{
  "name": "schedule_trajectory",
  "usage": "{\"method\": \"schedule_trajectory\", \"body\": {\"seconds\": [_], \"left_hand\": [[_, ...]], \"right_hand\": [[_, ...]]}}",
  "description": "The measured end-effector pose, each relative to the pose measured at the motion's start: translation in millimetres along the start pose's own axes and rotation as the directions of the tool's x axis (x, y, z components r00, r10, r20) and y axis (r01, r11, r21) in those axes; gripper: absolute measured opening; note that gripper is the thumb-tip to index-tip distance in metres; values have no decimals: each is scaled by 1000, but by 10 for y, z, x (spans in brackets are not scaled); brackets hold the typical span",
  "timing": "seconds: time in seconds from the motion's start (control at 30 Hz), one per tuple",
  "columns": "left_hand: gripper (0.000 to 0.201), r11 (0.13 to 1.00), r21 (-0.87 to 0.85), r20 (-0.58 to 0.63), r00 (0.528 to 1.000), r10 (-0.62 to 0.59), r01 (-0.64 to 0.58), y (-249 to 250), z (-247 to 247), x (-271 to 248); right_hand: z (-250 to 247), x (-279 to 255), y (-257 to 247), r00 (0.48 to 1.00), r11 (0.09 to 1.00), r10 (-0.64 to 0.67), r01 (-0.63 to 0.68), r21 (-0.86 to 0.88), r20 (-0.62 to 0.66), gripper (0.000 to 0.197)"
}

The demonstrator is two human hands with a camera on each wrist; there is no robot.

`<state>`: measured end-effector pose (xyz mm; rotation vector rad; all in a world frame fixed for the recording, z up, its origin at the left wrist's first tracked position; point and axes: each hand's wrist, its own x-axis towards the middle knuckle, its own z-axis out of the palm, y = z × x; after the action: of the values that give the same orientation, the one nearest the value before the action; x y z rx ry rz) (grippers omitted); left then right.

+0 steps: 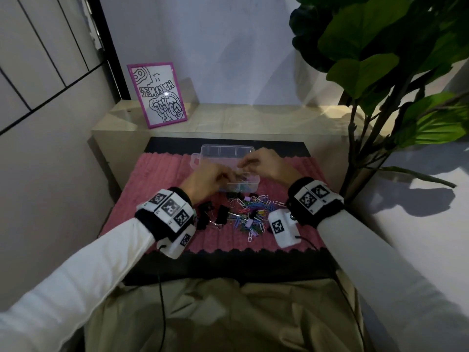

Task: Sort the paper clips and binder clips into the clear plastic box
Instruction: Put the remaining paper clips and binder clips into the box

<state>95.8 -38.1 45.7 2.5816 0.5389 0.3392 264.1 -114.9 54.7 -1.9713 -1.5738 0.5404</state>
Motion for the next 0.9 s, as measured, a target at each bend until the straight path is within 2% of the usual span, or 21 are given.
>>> {"method": "schedule_trajectory", "body": {"seconds": [0.07,0.13,0.2,0.27,0.3,0.37,0.4,0.47,0.53,0.63,0.7,0.8,0.9], "left_hand": [[20,999,27,128,991,30,-34,98,125,29],[24,991,107,221,974,54,-79,171,257,80],[29,976,185,284,957,55,-111,223,377,123],[37,959,259,327,945,28,-118,275,467,169],[42,950,291,349,937,7,-115,305,496,186],[45,942,316,377,926,-15,-113,343,527,227],[44,942,317,384,923,-19,-113,351,529,244],[44,947,301,383,924,-15,-110,346,517,263],[41,956,275,371,928,-13,-97,319,501,273],[36,990,139,338,940,-54,7,228,438,249],[33,997,-5,301,951,-73,78,141,360,222],[16,961,-245,264,962,-62,129,62,186,199],[12,968,-234,139,988,-63,95,10,-61,254]], "right_hand": [[-21,-106,68,990,996,-85,87,8,-111,25],[-51,-238,193,956,989,-148,147,-22,-255,21],[-70,-364,330,946,991,-124,104,-85,-298,17],[-44,-441,473,977,990,-55,26,-141,-207,14],[-16,-474,506,994,985,-11,-8,-175,-109,15],[70,-507,512,993,976,55,-31,-215,105,28],[110,-507,495,984,972,61,-20,-233,167,34],[160,-496,448,982,966,40,9,-257,184,32],[170,-491,452,981,979,35,6,-206,192,19],[113,-508,501,985,994,61,-46,-99,161,13],[50,-530,518,991,996,94,-94,-9,99,13],[-59,-585,532,991,967,118,-128,221,55,11],[-105,-634,538,992,921,113,-128,367,61,11]]}}
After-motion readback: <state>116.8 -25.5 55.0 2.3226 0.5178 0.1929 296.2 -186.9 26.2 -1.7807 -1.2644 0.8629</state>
